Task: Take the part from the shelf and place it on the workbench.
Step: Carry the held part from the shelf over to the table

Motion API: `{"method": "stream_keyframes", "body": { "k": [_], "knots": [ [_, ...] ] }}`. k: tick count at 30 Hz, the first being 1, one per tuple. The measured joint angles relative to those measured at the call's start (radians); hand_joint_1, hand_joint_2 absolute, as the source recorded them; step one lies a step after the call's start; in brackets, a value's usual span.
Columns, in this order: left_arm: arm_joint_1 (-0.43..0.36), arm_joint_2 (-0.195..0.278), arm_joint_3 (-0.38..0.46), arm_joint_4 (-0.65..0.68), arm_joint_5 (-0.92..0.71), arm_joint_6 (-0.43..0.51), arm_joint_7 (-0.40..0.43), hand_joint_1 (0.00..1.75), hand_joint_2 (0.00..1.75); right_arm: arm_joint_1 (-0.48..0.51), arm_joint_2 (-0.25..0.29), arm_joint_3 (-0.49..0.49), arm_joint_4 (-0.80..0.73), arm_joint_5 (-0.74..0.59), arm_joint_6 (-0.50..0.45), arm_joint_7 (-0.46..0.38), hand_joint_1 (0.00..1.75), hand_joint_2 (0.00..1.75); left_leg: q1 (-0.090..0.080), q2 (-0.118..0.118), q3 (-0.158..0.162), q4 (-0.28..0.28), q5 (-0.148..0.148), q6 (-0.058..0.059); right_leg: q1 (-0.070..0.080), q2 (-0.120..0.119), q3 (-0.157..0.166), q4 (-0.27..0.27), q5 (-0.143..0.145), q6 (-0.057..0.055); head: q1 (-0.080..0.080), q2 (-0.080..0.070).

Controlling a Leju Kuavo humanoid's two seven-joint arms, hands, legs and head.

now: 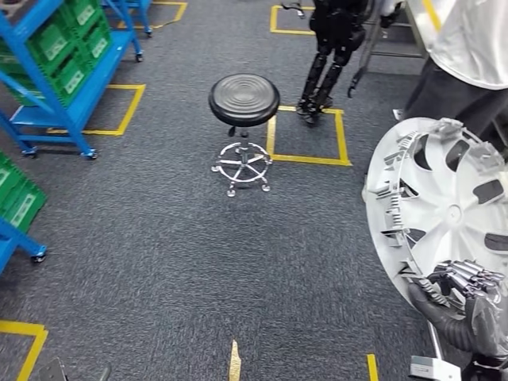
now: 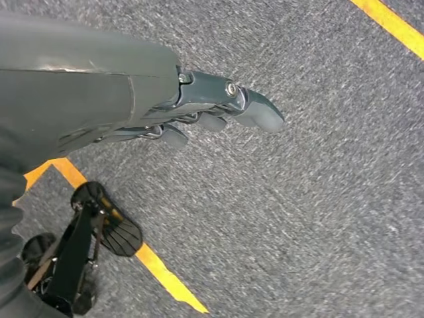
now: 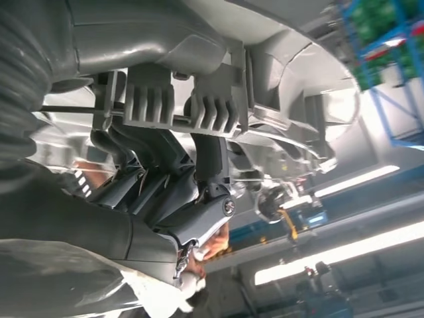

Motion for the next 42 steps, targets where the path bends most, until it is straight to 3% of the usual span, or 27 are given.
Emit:
{"method": "stream_keyframes", "body": {
  "k": [1,2,4,6,7,9,10,12,14,15,16,18,20,22,24,25,26,28,29,31,32,34,36,37,39,40,42],
  "knots": [
    [0.001,-0.001,0.001,0.0,-0.002,0.001,0.002,0.0,1.75,0.003,0.0,-0.001,0.0,0.003,-0.001,-0.001,1.75,1.75,0.0,0.014,0.001,0.0,-0.002,-0.001,-0.003,-0.004,-0.003,0.009,0.005,0.003,0.0,0.0],
    [0.001,-0.003,0.001,0.0,-0.004,0.003,0.005,0.0,1.75,0.008,0.0,-0.003,-0.002,0.006,-0.001,0.0,1.75,1.75,0.001,0.028,0.002,0.0,-0.004,-0.003,-0.005,-0.01,0.015,-0.022,0.028,0.005,0.0,0.0],
    [0.0,-0.008,0.001,0.0,-0.01,0.007,0.015,0.0,1.75,0.02,0.001,-0.01,-0.009,0.013,-0.004,0.004,1.75,1.75,-0.001,0.05,0.009,0.001,-0.01,-0.011,-0.005,-0.052,0.093,-0.159,0.084,0.009,0.001,0.0],
    [-0.001,-0.011,0.001,0.0,-0.018,0.007,0.029,0.0,1.75,0.033,0.005,-0.019,-0.019,0.019,-0.008,0.01,1.75,1.75,-0.007,0.068,0.016,0.003,-0.019,-0.022,-0.001,-0.09,0.155,-0.261,0.109,0.0,0.0,0.0],
    [-0.001,-0.012,0.001,0.0,-0.022,0.006,0.035,0.0,1.75,0.04,0.007,-0.023,-0.024,0.021,-0.011,0.012,1.75,1.75,-0.01,0.078,0.018,0.004,-0.022,-0.027,0.003,-0.093,0.163,-0.275,0.106,-0.007,0.0,0.0],
    [-0.002,-0.015,0.001,0.0,-0.028,0.004,0.044,0.0,1.75,0.055,0.01,-0.032,-0.033,0.025,-0.015,0.014,1.75,1.75,-0.009,0.097,0.024,0.006,-0.029,-0.037,0.004,-0.066,0.163,-0.275,0.107,-0.024,-0.002,0.0],
    [-0.003,-0.017,0.001,0.0,-0.028,0.004,0.045,0.0,1.75,0.061,0.012,-0.036,-0.037,0.026,-0.016,0.014,1.75,1.75,-0.006,0.09,0.024,0.015,-0.039,-0.042,0.004,-0.053,0.164,-0.276,0.108,-0.031,-0.002,0.0],
    [-0.003,-0.02,0.001,0.0,-0.03,0.004,0.049,0.0,1.75,0.065,0.014,-0.041,-0.044,0.026,-0.017,0.015,1.75,1.75,0.0,0.041,-0.002,0.087,-0.087,-0.048,0.002,-0.028,0.168,-0.28,0.11,-0.043,-0.006,0.0],
    [0.0,-0.021,0.0,0.0,-0.035,0.012,0.059,0.0,1.75,0.07,0.017,-0.044,-0.049,0.026,-0.017,0.016,1.75,1.75,0.001,-0.007,-0.067,0.226,-0.15,-0.047,0.005,0.0,0.169,-0.28,0.109,-0.05,-0.009,0.0],
    [0.001,-0.02,0.0,0.0,-0.038,0.018,0.066,0.0,1.75,0.074,0.018,-0.045,-0.053,0.026,-0.015,0.017,1.75,1.75,0.0,-0.015,-0.096,0.281,-0.166,-0.045,0.007,0.016,0.169,-0.279,0.108,-0.052,-0.01,0.0],
    [0.003,-0.019,0.0,0.0,-0.039,0.024,0.07,0.0,1.75,0.079,0.019,-0.046,-0.058,0.024,-0.013,0.017,1.75,1.75,-0.001,-0.019,-0.112,0.304,-0.161,-0.041,0.009,0.033,0.171,-0.279,0.108,-0.053,-0.01,0.0],
    [0.004,-0.015,0.0,0.0,-0.04,0.03,0.072,0.0,1.75,0.086,0.022,-0.048,-0.069,0.021,-0.008,0.018,1.75,1.75,-0.004,-0.032,-0.092,0.233,-0.092,-0.03,0.012,0.065,0.174,-0.277,0.108,-0.054,-0.009,0.0],
    [0.005,-0.005,0.002,0.0,-0.04,0.028,0.071,0.0,1.75,0.089,0.03,-0.047,-0.077,0.019,-0.006,0.016,1.75,1.75,-0.005,-0.08,-0.045,0.103,-0.02,-0.019,0.012,0.094,0.174,-0.275,0.107,-0.052,-0.009,0.0],
    [0.004,0.006,0.002,0.0,-0.042,0.027,0.07,0.0,1.75,0.093,0.039,-0.044,-0.083,0.015,-0.007,0.009,1.75,1.75,-0.005,-0.114,-0.02,0.034,-0.002,-0.015,0.008,0.119,0.165,-0.273,0.109,-0.046,-0.01,0.0],
    [0.002,0.011,0.002,0.0,-0.045,0.034,0.071,0.0,1.75,0.1,0.046,-0.039,-0.087,0.009,-0.01,0.003,1.75,1.75,-0.005,-0.098,-0.015,0.019,-0.004,-0.014,0.004,0.143,0.154,-0.274,0.114,-0.034,-0.011,0.0],
    [0.001,0.012,0.002,0.0,-0.047,0.037,0.071,0.0,1.75,0.103,0.049,-0.037,-0.087,0.006,-0.012,0.0,1.75,1.75,-0.004,-0.085,-0.011,0.012,-0.001,-0.011,0.004,0.134,0.148,-0.27,0.11,-0.03,-0.01,0.0],
    [0.0,0.012,0.002,0.0,-0.051,0.04,0.071,0.0,1.75,0.104,0.052,-0.033,-0.087,0.004,-0.013,-0.003,1.75,1.75,-0.002,-0.071,-0.008,0.005,0.002,-0.007,0.006,0.11,0.137,-0.253,0.098,-0.025,-0.008,0.0],
    [0.001,0.011,0.002,0.0,-0.057,0.046,0.075,0.0,1.75,0.101,0.06,-0.026,-0.085,0.002,-0.021,-0.009,1.75,1.75,-0.002,-0.042,-0.004,-0.005,0.006,-0.001,0.008,0.038,0.088,-0.159,0.046,-0.017,-0.004,0.0],
    [0.002,0.009,0.002,0.0,-0.058,0.051,0.078,0.0,1.75,0.098,0.065,-0.021,-0.083,0.001,-0.027,-0.012,1.75,1.75,-0.003,-0.028,-0.003,-0.005,0.005,0.0,0.005,0.016,0.056,-0.092,0.016,-0.012,-0.003,0.0],
    [0.003,0.006,0.003,0.0,-0.058,0.054,0.081,0.0,1.75,0.094,0.072,-0.013,-0.078,-0.001,-0.039,-0.019,1.75,1.75,-0.004,0.002,-0.002,-0.005,0.002,-0.001,-0.001,0.0,0.012,-0.005,-0.006,-0.003,-0.003,0.0],
    [0.002,0.004,0.003,0.0,-0.058,0.047,0.077,0.0,1.75,0.09,0.074,-0.009,-0.076,-0.004,-0.043,-0.022,1.75,1.75,-0.004,0.016,-0.001,-0.004,0.0,-0.003,-0.004,-0.005,0.017,-0.015,0.009,0.001,-0.003,0.0],
    [0.0,0.003,0.002,0.0,-0.06,0.022,0.064,0.0,1.75,0.078,0.078,-0.002,-0.072,-0.008,-0.045,-0.026,1.75,1.75,-0.003,0.042,0.006,-0.004,-0.006,-0.009,-0.009,-0.032,0.082,-0.134,0.071,0.007,-0.003,0.0],
    [-0.003,0.004,0.002,0.0,-0.066,0.002,0.053,0.0,1.75,0.06,0.084,0.005,-0.067,-0.006,-0.046,-0.029,1.75,1.75,-0.006,0.062,0.012,-0.001,-0.014,-0.02,-0.005,-0.067,0.151,-0.25,0.105,0.001,-0.003,0.0],
    [-0.006,0.006,0.002,0.0,-0.071,0.0,0.052,0.0,1.75,0.051,0.088,0.008,-0.064,-0.002,-0.049,-0.03,1.75,1.75,-0.009,0.072,0.015,0.001,-0.017,-0.025,-0.002,-0.074,0.166,-0.275,0.108,-0.005,-0.004,0.0],
    [-0.012,0.007,0.001,0.0,-0.079,0.003,0.055,0.0,1.75,0.034,0.1,0.016,-0.056,0.012,-0.056,-0.029,1.75,1.75,-0.01,0.091,0.02,0.002,-0.022,-0.034,0.001,-0.054,0.167,-0.277,0.106,-0.021,-0.006,0.0],
    [-0.015,0.007,0.001,0.0,-0.083,0.007,0.059,0.0,1.75,0.025,0.106,0.021,-0.053,0.02,-0.061,-0.029,1.75,1.75,-0.007,0.088,0.022,0.006,-0.028,-0.04,0.001,-0.043,0.167,-0.278,0.108,-0.027,-0.007,0.0],
    [-0.016,0.009,0.0,0.0,-0.091,0.013,0.066,0.0,1.75,0.002,0.12,0.036,-0.043,0.031,-0.07,-0.027,1.75,1.75,-0.001,0.045,0.005,0.057,-0.064,-0.05,-0.001,-0.02,0.168,-0.28,0.11,-0.039,-0.01,0.0]
  ]
}}
